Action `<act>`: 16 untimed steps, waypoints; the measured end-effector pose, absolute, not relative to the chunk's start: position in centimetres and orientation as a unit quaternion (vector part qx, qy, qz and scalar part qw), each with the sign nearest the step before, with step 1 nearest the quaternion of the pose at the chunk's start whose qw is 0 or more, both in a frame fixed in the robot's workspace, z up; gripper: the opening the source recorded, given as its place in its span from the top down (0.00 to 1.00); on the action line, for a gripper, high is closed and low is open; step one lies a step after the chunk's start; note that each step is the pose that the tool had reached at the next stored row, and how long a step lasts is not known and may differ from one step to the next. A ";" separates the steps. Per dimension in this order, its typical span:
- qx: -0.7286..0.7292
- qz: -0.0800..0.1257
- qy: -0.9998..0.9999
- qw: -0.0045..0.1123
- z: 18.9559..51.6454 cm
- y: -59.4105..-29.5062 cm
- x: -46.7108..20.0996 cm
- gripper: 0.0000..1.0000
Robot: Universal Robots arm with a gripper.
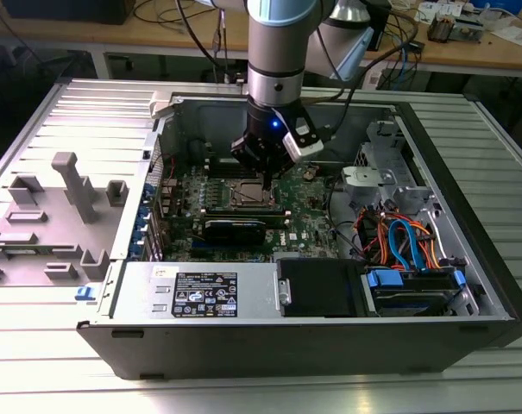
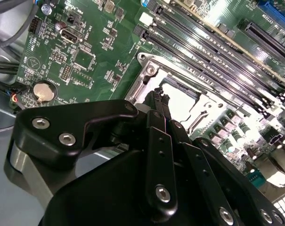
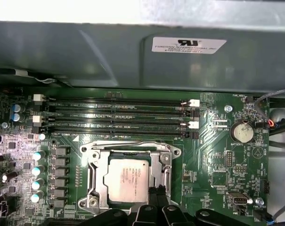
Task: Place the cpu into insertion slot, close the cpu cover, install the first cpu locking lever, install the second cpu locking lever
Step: 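Install the second cpu locking lever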
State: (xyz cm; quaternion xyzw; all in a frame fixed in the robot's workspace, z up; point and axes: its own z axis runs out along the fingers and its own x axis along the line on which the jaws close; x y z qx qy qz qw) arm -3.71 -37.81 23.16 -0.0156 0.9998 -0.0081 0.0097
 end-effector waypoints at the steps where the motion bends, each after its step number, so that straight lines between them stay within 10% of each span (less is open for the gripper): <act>1: -0.016 -0.008 1.000 0.010 23.2 -37.9 -3.7 0.89; 16: -0.016 -0.008 1.000 0.005 23.2 -39.2 -3.7 0.89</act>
